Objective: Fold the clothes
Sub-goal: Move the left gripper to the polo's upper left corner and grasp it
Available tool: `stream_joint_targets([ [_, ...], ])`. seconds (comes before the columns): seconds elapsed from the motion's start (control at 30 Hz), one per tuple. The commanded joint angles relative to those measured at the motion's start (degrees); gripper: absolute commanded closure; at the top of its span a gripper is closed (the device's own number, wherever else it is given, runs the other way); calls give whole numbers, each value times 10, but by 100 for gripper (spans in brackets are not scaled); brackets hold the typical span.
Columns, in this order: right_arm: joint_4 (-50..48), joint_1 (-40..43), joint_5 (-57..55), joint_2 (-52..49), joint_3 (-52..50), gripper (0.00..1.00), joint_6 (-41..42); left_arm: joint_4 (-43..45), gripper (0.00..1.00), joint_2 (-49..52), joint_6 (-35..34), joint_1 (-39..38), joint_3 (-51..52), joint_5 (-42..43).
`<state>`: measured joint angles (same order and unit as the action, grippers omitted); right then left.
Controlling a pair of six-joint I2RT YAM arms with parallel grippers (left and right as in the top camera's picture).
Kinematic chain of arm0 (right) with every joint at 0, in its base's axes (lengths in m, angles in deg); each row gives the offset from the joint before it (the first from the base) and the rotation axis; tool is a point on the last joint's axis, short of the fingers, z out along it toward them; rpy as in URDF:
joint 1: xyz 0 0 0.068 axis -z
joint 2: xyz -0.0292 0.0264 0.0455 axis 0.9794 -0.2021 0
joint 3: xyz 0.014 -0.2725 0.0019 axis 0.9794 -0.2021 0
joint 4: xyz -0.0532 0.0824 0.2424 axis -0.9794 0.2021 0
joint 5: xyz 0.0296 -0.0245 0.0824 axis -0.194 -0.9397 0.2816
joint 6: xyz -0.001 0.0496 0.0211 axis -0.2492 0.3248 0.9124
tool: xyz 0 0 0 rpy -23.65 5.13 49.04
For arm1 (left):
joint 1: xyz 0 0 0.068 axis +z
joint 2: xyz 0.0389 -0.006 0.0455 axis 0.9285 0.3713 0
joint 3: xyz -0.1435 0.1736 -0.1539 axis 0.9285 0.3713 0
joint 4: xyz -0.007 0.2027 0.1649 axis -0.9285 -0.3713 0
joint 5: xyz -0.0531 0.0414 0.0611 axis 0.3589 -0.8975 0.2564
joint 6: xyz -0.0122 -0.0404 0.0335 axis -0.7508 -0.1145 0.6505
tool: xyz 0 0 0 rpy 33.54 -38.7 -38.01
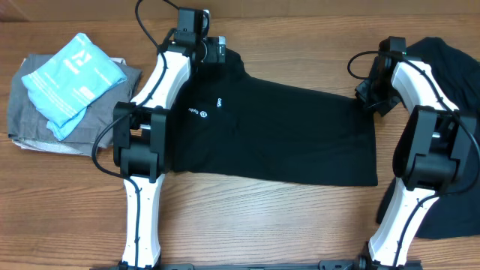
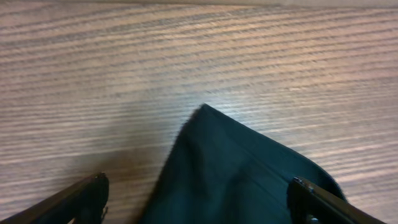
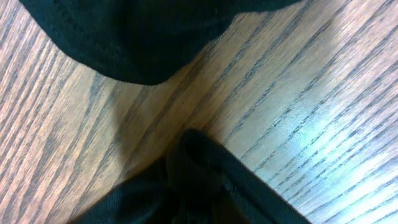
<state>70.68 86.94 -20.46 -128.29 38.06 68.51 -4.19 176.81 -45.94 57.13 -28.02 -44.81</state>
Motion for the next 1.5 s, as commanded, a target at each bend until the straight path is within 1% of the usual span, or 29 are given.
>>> stream_joint_targets([
  [0.0,3,-2,12,-35,-8,87,-2,12,9,28,15,-3,-16,-18],
  [0.07,4,-2,12,-35,-8,87,-2,15,10,37,18,-3,-16,-33],
  [0.2,6,-2,12,-35,-8,87,-2,18,11,54,31,-3,-16,-29],
  [0.3,5,-2,12,-35,-8,87,-2,15,14,58,43,-3,-16,-29],
  [0.4,5,-2,12,-35,-8,87,-2,16,26,58,57,-4,-16,-29],
  [0.47,5,-2,12,-35,-8,87,-2,13,39,58,60,-4,-16,-29],
  [0.5,5,-2,12,-35,-8,87,-2,10,48,58,60,-4,-16,-29],
  [0.53,5,-2,12,-35,-8,87,-2,6,52,58,60,-5,-16,-29],
  [0.63,5,-2,12,-35,-8,87,-2,2,57,58,61,-6,-16,-29],
  [0.73,5,-2,12,-35,-8,87,-2,-15,75,58,61,-6,-16,-29],
  [0.77,5,-2,12,-35,-8,87,-2,-24,78,58,61,-6,-16,-29],
  [0.8,5,-2,12,-35,-8,87,-2,-35,81,58,61,-6,-16,-30],
  [0.9,3,-2,12,-35,-8,87,-2,-62,82,58,73,-6,-16,-40],
  [1.03,1,-2,12,-35,-8,87,-2,-113,85,57,73,-6,-16,-72],
  [1.07,1,-2,12,-35,-8,87,-2,-131,84,57,73,-6,-16,-79],
  [1.1,1,-2,12,-35,-8,86,-2,-143,74,57,73,-6,-16,-83],
  [1.13,1,-2,12,-35,-8,86,-2,-153,68,57,73,-6,-16,-85],
  [1.17,1,-2,12,-35,-8,86,-2,-156,60,57,73,-6,-17,-87],
  [1.23,0,-2,12,-35,-8,86,-2,-156,35,53,73,-6,-19,-89],
  [1.27,0,-2,12,-35,-8,86,-2,-155,28,52,73,-6,-24,-89],
  [1.33,1,-2,12,-35,-8,86,-2,-154,23,50,72,-6,-39,-88],
  [1.47,0,-2,12,-35,-8,86,-2,-150,21,50,66,-6,-70,-89],
])
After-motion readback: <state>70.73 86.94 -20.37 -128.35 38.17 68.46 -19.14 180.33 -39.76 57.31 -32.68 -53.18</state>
